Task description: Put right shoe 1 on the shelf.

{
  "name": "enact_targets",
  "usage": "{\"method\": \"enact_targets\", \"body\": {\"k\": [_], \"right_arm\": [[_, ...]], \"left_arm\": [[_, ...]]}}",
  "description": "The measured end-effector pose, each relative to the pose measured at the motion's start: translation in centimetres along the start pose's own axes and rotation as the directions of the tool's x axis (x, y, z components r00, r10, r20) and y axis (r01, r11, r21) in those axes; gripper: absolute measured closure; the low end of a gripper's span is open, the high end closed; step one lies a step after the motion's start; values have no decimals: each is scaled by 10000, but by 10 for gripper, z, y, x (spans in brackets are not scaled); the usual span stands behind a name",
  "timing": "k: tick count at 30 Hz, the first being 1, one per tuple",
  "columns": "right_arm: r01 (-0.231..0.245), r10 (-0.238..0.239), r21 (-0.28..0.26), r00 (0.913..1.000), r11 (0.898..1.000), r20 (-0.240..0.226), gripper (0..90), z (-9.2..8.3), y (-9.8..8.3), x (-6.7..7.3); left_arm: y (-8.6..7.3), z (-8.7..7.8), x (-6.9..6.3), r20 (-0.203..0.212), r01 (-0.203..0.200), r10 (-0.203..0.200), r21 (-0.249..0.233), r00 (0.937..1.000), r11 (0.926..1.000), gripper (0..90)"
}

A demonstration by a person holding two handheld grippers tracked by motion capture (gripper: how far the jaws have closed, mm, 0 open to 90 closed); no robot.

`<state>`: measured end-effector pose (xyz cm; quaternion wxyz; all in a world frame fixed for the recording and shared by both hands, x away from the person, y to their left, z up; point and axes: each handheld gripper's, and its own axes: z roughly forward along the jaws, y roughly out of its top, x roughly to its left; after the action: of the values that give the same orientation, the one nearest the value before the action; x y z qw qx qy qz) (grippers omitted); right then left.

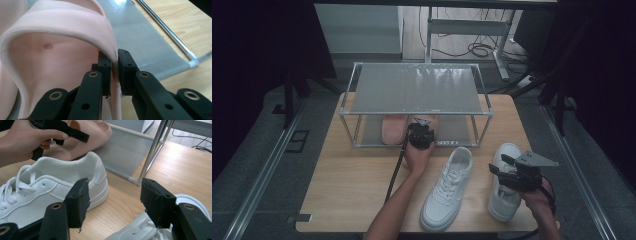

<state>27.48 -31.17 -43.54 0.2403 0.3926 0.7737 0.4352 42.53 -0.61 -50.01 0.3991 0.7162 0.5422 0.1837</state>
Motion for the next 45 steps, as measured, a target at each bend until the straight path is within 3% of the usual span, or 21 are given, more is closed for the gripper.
{"method": "enact_targets", "body": {"k": [2,3,5,6,8,9,12,16,19,21,27,30,31,32,34,39,41,42,45], "right_arm": [[-11,11,-13,10000,10000,1,404,0,0,0],[-15,15,-14,10000,10000,10,404,-1,0,-1],[-16,16,-28,10000,10000,21,404,-1,0,-1],[-10,10,-32,10000,10000,21,404,-2,0,-1],[-8,8,-50,10000,10000,22,404,-3,0,-1],[-11,11,-49,10000,10000,11,404,-3,1,0],[-3,3,-84,10000,10000,18,404,-4,1,0],[2,-2,-87,10000,10000,29,404,-5,0,0],[-27,28,-83,10000,10000,44,403,-5,0,0],[-13,14,-62,10000,10000,44,403,-5,0,0],[-5,5,-59,10000,10000,80,403,-6,-1,0],[17,-17,-37,10000,10000,89,403,-6,0,1],[25,-25,-31,10000,10000,89,403,-6,0,1],[20,-20,-22,10000,10000,89,403,-5,0,1],[30,-29,-33,10000,10000,73,403,-5,0,2],[35,-35,16,10000,10000,82,403,-4,0,2],[31,-31,24,9999,10000,105,403,-3,0,2],[37,-37,26,9999,10000,102,403,-3,0,2],[69,-69,40,9999,10000,113,403,-3,0,3]], "left_arm": [[1,2,-1,-138,117,-117,-23,9998,9999,820],[4,3,5,-131,-702,702,-5,9974,9975,820],[5,5,6,-111,-708,708,-13,9974,9975,821],[4,5,0,-778,132,-135,-42,9969,9999,821],[7,9,6,-311,-564,564,4,9979,9984,820],[8,10,8,-251,-680,681,41,9974,9977,818],[9,14,5,-544,-188,188,4,9983,9998,809],[10,15,7,-447,-534,542,173,9975,9984,781],[11,12,6,-395,-486,489,67,9980,9988,733],[11,9,8,-358,-695,699,117,9969,9975,716],[7,-6,12,87,-988,986,275,9951,9947,658],[4,-19,20,414,-1348,1333,342,9902,9903,657],[1,-24,20,300,-1058,1049,297,9940,9939,657],[-2,-28,17,353,-380,370,268,9987,9989,657],[-5,-36,22,672,-345,329,235,9972,9991,653],[-17,-56,31,1023,-1020,999,156,9897,9947,673],[-20,-60,33,1135,-1119,1095,151,9875,9936,703],[-24,-68,38,1337,-1354,1311,240,9823,9905,729],[-29,-76,41,1483,-1446,1394,253,9791,9892,793]]}}
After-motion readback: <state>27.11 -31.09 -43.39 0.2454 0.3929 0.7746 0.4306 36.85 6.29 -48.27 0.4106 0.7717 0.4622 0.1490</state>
